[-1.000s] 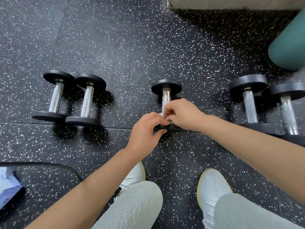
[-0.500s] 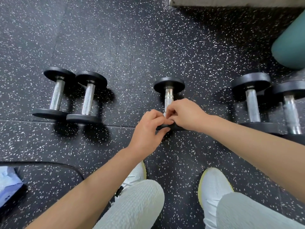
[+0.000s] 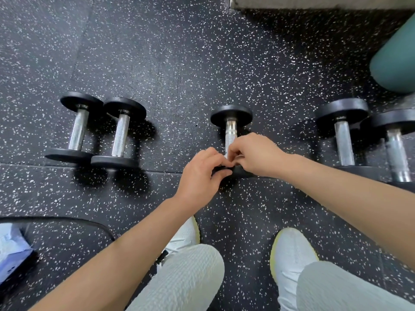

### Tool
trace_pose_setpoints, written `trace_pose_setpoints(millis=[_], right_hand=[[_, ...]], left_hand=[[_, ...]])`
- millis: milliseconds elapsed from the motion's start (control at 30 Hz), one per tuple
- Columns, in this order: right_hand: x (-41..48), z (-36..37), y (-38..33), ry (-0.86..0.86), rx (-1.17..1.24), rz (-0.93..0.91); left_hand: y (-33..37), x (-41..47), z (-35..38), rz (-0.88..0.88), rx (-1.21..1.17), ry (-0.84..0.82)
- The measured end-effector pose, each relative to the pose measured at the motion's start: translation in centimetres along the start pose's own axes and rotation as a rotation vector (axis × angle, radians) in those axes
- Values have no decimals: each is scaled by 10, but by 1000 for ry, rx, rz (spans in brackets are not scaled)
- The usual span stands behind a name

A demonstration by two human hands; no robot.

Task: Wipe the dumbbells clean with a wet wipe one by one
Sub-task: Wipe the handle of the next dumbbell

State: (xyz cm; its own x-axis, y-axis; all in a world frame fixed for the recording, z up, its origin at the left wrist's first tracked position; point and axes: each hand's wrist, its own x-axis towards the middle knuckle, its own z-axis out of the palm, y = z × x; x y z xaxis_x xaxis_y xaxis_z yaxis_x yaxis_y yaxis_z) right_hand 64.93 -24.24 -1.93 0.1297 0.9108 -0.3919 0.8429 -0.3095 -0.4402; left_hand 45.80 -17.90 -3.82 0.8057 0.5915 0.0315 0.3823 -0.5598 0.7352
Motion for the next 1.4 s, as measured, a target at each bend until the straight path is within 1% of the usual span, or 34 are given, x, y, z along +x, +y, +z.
trace_pose_setpoints(millis=[33, 167, 267, 333, 433, 500, 567, 667, 800, 867, 1000, 1200, 1400], right_hand=[[3, -3, 1, 32, -6, 5], [27, -14, 3, 276, -22, 59], [30, -12, 0, 369, -67, 86], [23, -7, -1, 356, -89, 69], [9, -1, 0, 239, -84, 39], [7, -2, 1, 208, -87, 24], [14, -8, 1, 257, -110, 15], [33, -17, 2, 387, -179, 26], [30, 1, 3, 480, -238, 30], [17, 10, 4, 481, -253, 16], [3, 12, 7, 423, -274, -57], [33, -7, 11, 509, -271, -29], [6, 17, 8, 451, -274, -109]], left_hand=[[0, 0, 0, -3, -4, -4], [1, 1, 1, -6, -23, -19], [3, 2, 2, -15, -30, -22], [4, 2, 3, -19, -31, -24], [5, 3, 4, -25, -37, -33], [7, 3, 3, -34, -32, -41], [9, 4, 4, -39, -30, -41], [14, 4, 3, -31, -21, -47], [10, 3, 2, -28, -17, -46], [7, 3, 4, -24, -21, -43], [6, 2, 6, -12, -8, -48], [7, 1, 6, 7, 22, -62], [1, 0, 6, 11, 3, -46]])
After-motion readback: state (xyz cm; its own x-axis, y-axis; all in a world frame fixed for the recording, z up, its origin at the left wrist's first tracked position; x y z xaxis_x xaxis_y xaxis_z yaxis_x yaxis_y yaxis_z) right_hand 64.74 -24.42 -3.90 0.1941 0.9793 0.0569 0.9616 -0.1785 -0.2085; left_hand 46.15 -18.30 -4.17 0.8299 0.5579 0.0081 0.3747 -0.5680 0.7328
